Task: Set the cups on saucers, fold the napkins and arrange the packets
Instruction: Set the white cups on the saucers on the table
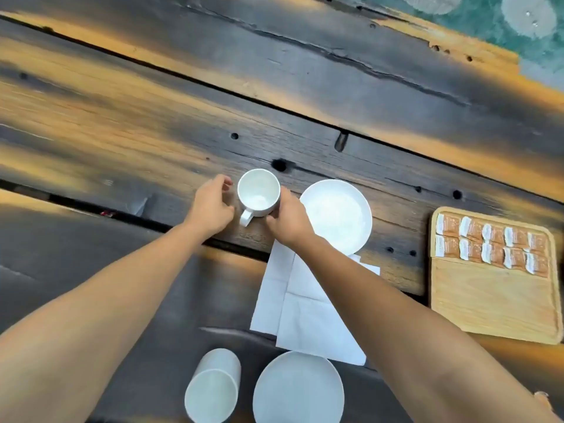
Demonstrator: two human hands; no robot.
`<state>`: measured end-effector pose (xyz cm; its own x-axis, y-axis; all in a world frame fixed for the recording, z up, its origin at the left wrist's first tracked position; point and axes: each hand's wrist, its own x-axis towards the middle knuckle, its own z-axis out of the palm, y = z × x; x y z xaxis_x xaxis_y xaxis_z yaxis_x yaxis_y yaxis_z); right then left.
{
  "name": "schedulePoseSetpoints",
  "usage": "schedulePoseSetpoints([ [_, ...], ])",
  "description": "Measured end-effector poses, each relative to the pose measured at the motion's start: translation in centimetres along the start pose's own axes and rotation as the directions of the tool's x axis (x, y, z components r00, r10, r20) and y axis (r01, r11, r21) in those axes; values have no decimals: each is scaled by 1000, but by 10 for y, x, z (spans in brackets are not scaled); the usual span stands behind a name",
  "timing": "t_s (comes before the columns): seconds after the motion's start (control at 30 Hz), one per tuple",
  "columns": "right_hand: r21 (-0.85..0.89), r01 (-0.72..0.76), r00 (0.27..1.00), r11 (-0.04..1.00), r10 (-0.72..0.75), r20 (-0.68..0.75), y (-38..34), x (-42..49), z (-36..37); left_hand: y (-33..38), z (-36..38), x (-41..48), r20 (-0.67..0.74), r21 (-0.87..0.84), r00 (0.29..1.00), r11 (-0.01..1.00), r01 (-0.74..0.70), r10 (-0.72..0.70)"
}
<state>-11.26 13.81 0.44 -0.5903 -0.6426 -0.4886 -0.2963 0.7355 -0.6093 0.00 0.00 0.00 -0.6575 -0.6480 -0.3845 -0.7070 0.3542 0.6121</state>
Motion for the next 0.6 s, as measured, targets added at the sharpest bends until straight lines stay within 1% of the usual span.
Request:
schedulePoseSetpoints([
  [0.1, 121, 4, 999, 993, 2, -43, -6, 5, 6, 1, 6, 3, 42, -135, 998, 990, -32, 38],
  [0.17, 226, -29, 996, 974, 46, -70, -7, 5, 9, 2, 11, 2, 65, -206, 996, 977, -53, 68],
  [0.23, 320, -70, 993, 945, 96, -67, -7, 5, 10, 0, 14, 2, 85, -277, 995, 960, -27, 52],
  [0.3, 345, -85, 993, 935, 109, -49, -9, 5, 9, 2, 15, -1, 107, -315, 994, 949, 13, 21],
  [0.4, 357, -110, 991, 927, 129, -28, -11, 5, 7, 7, 16, -2, 104, -338, 994, 940, 48, -13],
  [0.6, 402, -116, 988, 908, 146, -44, -10, -4, -4, 23, 18, -10, 68, -311, 998, 950, 25, -4],
])
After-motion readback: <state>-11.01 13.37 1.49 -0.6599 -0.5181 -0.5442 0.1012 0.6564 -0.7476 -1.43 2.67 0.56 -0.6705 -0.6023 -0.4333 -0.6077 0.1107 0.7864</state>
